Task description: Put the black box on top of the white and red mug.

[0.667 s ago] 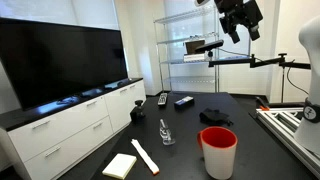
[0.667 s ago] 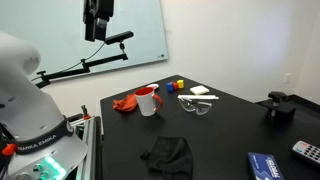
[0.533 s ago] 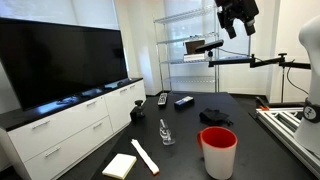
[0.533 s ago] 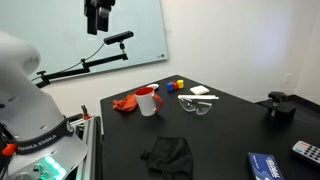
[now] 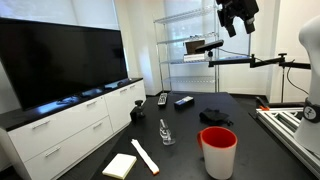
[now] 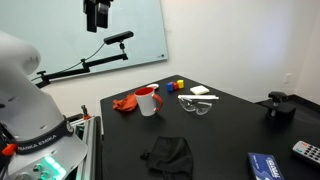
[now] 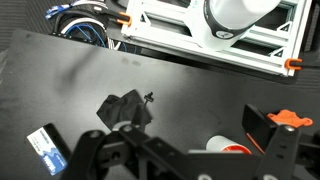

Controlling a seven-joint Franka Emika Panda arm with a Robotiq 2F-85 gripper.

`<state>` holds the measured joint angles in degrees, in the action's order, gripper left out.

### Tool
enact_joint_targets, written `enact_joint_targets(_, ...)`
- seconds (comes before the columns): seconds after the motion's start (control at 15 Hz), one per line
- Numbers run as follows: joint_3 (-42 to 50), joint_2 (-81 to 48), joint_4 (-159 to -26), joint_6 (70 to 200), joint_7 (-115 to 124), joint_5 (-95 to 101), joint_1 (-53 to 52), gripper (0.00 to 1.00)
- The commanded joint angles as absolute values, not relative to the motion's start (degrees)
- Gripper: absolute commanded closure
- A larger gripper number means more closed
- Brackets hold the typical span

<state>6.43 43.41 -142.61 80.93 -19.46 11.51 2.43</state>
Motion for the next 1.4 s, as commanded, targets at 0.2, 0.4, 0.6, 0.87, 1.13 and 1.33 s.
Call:
enact_joint_targets(0.2, 7.4, 43.5, -142.5, 80.7, -18.8, 11.9, 1.1, 0.0)
enact_joint_targets(0.4, 7.4, 43.5, -142.5, 80.7, -18.8, 11.9, 1.1, 0.0)
enact_joint_targets(0.6, 8.5, 43.1, -142.1, 80.0, -24.9, 14.4, -0.4, 0.0)
enact_joint_targets(0.87, 12.5, 42.7, -142.4, 83.4, -36.4, 22.6, -1.8, 0.0)
enact_joint_targets(1.13, 17.7, 42.0, -143.2, 94.6, -45.5, 28.1, -1.3, 0.0)
enact_joint_targets(1.33, 21.8, 36.0, -141.0, 103.3, -46.2, 24.0, 0.3, 0.0)
